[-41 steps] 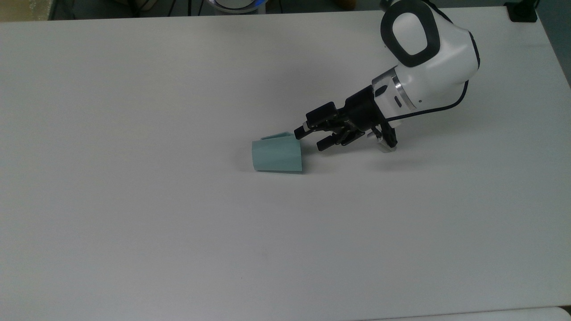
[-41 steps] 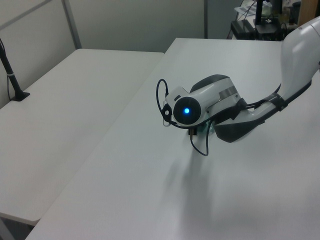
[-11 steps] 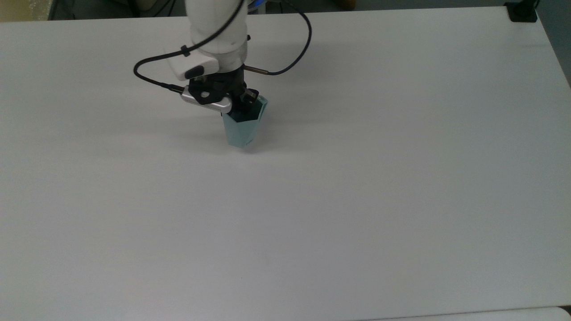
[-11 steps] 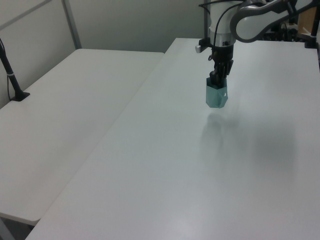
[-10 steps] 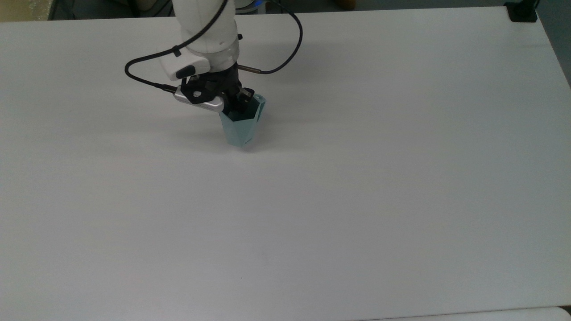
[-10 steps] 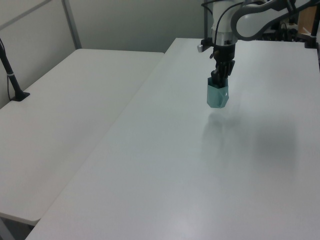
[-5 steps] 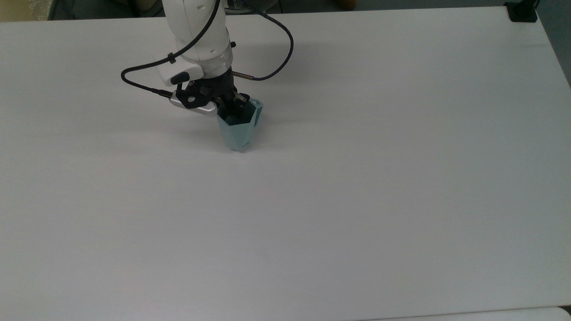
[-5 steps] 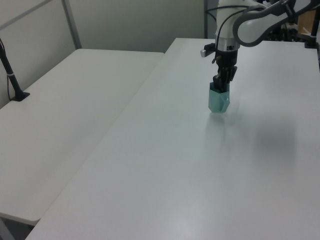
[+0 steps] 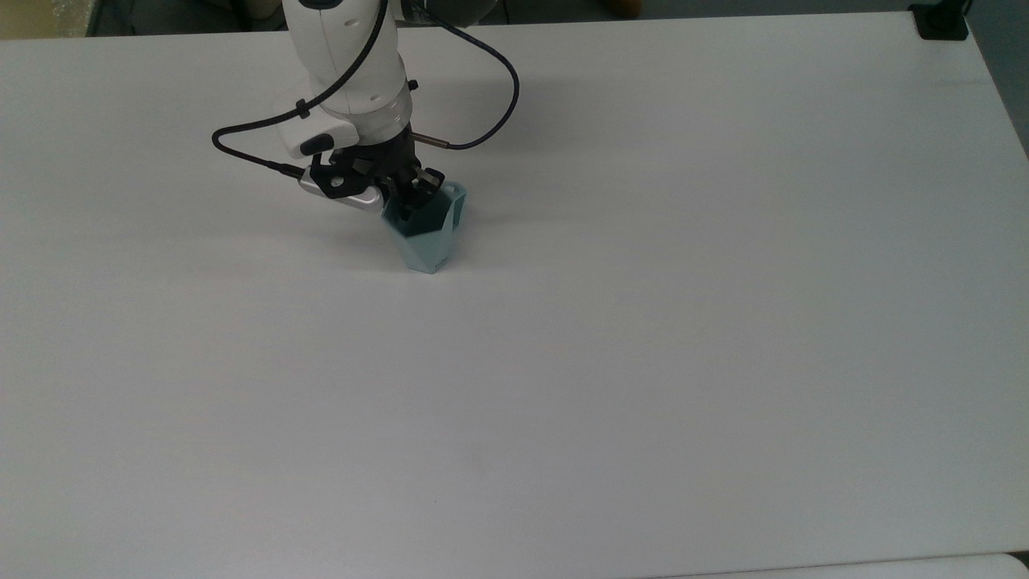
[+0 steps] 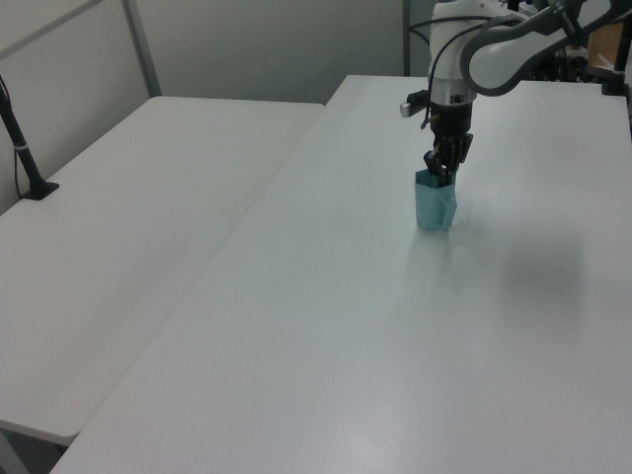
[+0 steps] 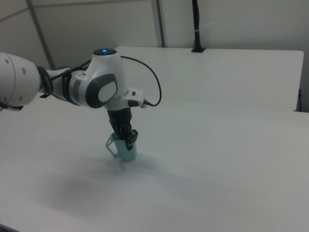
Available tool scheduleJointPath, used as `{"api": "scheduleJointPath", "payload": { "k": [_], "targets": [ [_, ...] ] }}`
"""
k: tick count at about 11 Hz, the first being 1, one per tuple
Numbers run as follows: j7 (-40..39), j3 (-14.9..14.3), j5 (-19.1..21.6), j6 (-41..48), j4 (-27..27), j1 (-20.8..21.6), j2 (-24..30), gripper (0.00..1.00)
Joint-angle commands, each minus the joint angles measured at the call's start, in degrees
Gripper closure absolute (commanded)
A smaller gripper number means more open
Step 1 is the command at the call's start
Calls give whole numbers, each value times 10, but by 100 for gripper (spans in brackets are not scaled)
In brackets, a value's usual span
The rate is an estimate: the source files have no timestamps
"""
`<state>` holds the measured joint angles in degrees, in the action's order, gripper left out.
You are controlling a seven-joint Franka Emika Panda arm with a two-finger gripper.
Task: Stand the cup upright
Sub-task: 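Lower the upright cup onto the table surface, then open the gripper and raise it away from the cup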
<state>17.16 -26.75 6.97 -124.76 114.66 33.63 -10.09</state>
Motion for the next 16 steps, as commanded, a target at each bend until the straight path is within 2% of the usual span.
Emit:
{"api": "scheduleJointPath", "payload": {
  "k": [1,5,11,13,16],
  "targets": [
    [-25,11,16,-9,7,-9,2,0],
    [-22,10,16,-8,-1,-10,10,0],
    [-5,6,14,6,-51,-26,41,0],
    [-39,6,6,38,-71,-37,65,0],
    [-169,4,5,142,-107,-75,117,0]
  ]
}}
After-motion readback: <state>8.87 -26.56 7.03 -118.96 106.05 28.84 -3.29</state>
